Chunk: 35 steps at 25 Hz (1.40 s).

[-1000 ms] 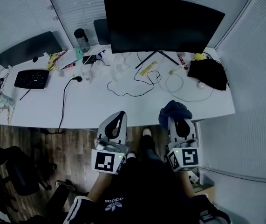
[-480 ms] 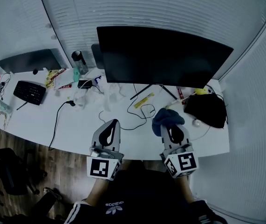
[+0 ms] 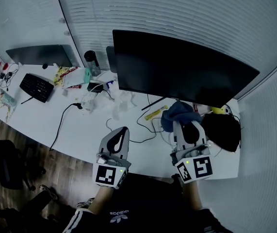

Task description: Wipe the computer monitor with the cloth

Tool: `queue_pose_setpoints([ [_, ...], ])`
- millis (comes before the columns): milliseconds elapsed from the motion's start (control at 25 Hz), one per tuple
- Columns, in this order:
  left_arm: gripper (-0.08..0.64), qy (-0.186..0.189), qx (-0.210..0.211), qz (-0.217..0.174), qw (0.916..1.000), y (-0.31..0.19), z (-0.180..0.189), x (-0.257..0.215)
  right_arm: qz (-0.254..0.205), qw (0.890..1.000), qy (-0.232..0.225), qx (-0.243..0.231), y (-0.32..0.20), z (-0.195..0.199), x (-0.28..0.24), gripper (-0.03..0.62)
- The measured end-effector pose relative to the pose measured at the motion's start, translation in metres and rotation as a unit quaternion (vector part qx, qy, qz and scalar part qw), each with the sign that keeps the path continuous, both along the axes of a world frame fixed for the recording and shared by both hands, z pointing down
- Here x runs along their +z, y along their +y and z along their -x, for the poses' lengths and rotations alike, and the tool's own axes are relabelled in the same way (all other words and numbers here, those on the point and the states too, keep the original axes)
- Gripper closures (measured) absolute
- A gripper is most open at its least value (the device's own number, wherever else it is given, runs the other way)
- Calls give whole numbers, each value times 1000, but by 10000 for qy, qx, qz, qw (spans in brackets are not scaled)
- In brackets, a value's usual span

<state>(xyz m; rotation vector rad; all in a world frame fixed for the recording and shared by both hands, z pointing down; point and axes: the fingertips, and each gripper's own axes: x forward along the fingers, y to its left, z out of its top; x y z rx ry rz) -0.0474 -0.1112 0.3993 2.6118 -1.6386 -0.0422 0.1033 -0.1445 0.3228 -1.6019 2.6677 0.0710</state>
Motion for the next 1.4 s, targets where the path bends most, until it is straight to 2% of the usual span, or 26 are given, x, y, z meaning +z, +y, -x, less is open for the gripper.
queue_pose_setpoints([
  [160,555,2,97,-112,9999,-10,9,-12,-336,9994,-90,18,-18,22,-34,543],
  [400,555,-18,365,-425,9984,-31,16,-39,-897,9960,53,12,-49,58,-88,543],
  [880,555,169,510,-534,9971,-44,48,-45,-1456,9879,521,-93,-119,130,-131,545],
  [1400,555,405,332,-405,9978,-50,93,-34,-1286,9858,1010,-384,-196,205,-110,545],
])
